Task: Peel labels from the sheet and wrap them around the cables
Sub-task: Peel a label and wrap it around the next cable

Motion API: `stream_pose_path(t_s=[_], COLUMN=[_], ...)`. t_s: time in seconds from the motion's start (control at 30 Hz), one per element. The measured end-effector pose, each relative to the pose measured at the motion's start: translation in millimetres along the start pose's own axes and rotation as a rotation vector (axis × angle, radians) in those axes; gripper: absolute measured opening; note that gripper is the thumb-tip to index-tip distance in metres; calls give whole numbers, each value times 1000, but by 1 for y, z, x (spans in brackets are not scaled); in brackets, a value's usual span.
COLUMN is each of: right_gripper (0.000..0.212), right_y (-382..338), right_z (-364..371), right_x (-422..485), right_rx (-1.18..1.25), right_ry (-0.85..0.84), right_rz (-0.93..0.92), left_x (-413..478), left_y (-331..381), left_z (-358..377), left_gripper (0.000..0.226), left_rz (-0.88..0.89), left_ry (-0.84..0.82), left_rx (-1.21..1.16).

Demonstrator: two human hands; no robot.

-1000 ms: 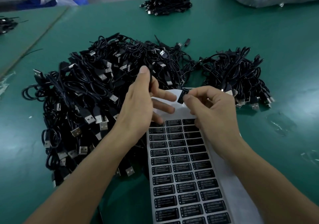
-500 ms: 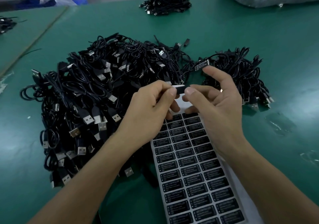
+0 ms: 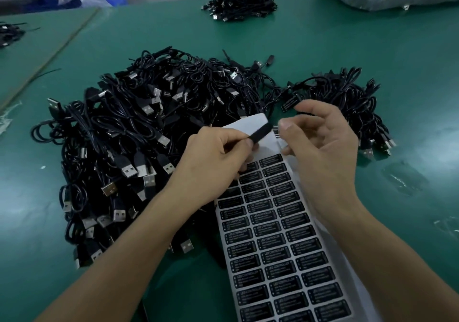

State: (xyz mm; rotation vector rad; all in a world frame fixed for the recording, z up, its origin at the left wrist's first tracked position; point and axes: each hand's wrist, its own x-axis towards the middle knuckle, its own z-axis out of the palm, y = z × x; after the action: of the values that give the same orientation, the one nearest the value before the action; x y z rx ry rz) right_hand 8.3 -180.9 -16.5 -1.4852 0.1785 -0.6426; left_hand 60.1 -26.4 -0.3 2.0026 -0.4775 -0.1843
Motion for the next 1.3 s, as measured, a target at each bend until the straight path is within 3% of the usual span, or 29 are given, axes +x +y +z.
stream_pose_path(t_s=[0.07,0.23,0.77,1.3], right_gripper=[12,6,16,9], right_y=[-2,-3,0,2], right_z=[-1,2,2,3], right_x=[1,-3,-2,-2], right_rx=[21,62,24,-25], right_ry=[4,-116,-123,-128], right_rz=[5,66,106,123], left_x=[1,1,-3,-3], left_y=[-2,-4,2,1], left_z=[1,4,6,10], left_gripper=[26,23,5,8], left_rz=[-36,-38,-5,15], left_ry=[19,21,-126,-69], left_rx=[-58,-133,-225,-228])
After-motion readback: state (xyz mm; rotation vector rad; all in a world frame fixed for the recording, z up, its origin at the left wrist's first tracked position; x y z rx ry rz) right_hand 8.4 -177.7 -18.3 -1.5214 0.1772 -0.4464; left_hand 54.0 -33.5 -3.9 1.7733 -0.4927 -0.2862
